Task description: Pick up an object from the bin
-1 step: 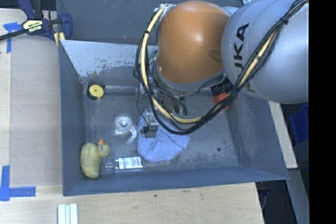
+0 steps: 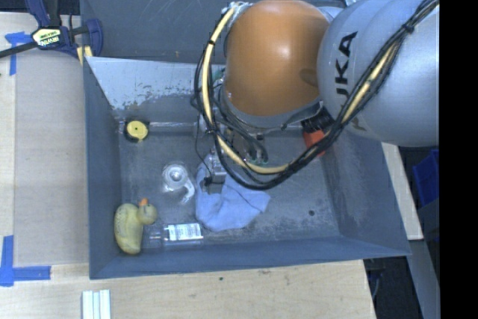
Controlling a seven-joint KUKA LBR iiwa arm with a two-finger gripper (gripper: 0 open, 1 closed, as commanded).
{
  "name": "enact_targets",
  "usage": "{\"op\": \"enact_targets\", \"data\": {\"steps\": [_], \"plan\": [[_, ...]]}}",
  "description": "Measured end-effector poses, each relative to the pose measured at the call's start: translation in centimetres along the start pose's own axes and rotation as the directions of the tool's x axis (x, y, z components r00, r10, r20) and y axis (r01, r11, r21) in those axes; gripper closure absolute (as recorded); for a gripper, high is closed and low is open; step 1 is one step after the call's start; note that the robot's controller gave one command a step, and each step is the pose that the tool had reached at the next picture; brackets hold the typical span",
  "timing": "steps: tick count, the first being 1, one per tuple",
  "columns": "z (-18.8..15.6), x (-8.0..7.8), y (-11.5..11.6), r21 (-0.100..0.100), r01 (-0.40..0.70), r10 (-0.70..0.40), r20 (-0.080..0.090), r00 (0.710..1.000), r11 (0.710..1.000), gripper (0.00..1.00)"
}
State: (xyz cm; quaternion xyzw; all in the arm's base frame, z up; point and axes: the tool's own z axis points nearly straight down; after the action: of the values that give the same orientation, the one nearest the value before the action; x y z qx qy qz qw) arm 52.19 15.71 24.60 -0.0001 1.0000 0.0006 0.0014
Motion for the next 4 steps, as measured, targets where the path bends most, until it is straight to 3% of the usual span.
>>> {"op": "enact_targets", "data": {"steps": [1, 2, 3, 4], "plan": [[5.5, -1.2, -3.0, 0.0, 0.225, -0.225, 0.002, 0.974, 0.974, 0.0], [8.6, -2.7, -3.0, 0.0, 0.106, -0.106, 0.001, 0.994, 0.994, 0.0], [10.9, -3.8, -5.2, 0.0, 0.178, -0.178, 0.001, 0.984, 0.984, 0.0], [11.9, -3.3, -6.7, 0.0, 0.18, -0.18, 0.001, 0.984, 0.984, 0.0]]}}
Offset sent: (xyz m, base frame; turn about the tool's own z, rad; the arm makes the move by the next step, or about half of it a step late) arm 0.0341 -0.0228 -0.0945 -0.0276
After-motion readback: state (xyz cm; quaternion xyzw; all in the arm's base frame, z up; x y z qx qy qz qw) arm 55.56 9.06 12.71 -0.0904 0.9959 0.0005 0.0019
